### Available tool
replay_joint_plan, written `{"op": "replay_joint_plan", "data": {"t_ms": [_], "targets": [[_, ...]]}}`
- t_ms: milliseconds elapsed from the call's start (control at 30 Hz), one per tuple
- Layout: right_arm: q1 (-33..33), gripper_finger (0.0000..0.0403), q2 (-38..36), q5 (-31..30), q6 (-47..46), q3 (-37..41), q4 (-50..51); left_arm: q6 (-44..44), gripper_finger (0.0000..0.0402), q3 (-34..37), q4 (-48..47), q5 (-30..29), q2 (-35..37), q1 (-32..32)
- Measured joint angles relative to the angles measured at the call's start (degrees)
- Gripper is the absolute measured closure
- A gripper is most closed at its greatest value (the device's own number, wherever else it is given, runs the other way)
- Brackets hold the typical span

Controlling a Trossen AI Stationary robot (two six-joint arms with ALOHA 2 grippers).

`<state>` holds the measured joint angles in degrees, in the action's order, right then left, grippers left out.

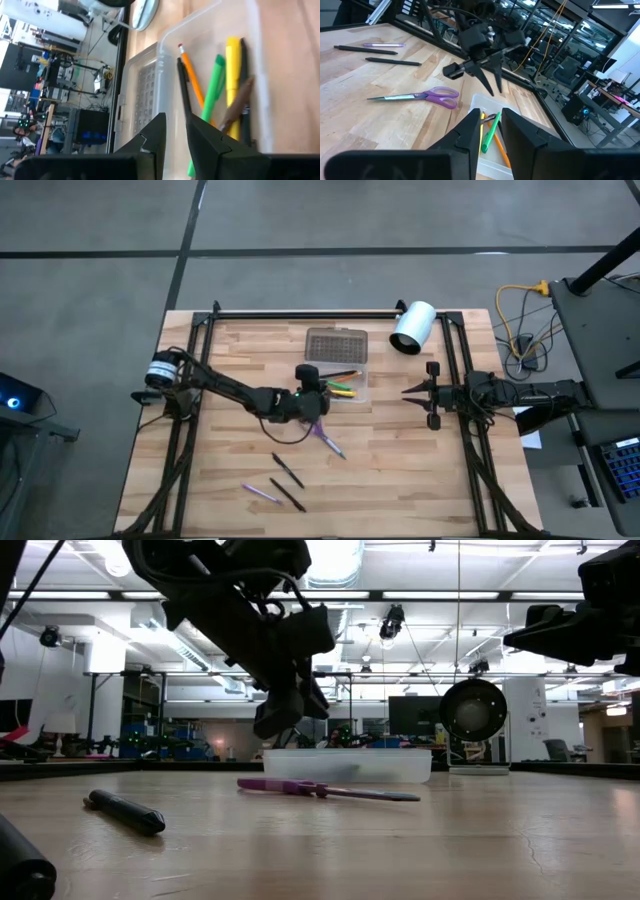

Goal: Pick & place school supplies into a supply box
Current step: Put the purple pen into the transparent bin

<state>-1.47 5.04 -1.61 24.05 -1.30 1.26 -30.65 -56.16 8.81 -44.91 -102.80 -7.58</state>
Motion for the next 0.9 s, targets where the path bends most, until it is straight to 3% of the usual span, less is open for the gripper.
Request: {"op": "replay_joint_plan", "data": {"t_ms": [900], "targets": [[0.0, 0.033, 0.0, 0.0, 0.0, 0.0, 0.0, 2.25, 0.034, -0.85, -0.27, -0.07, 0.94, -13.89]]}}
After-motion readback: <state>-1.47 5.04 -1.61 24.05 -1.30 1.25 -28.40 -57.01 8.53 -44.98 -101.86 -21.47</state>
